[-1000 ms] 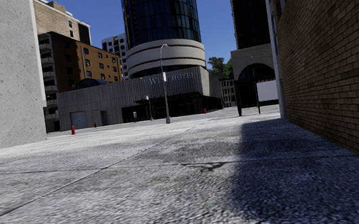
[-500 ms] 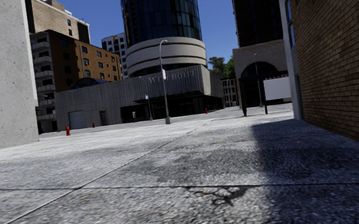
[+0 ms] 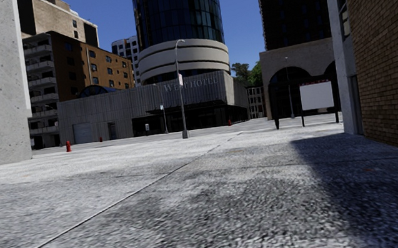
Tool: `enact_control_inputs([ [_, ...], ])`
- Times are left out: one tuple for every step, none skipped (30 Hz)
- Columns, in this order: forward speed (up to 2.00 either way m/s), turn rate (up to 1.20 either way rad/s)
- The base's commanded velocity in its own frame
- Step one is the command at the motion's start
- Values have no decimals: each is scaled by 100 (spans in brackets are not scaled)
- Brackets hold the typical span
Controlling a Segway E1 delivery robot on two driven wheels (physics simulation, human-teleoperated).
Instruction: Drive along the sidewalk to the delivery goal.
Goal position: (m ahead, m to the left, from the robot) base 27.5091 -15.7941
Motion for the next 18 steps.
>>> enact_control_inputs([
  [198,0],
  [198,0],
  [198,0],
  [198,0],
  [198,0],
  [198,0],
  [198,0],
  [198,0],
  [198,0],
  [198,0],
  [198,0],
  [198,0],
  [198,0],
  [198,0],
  [198,0],
  [198,0],
  [198,0],
  [198,0],
])
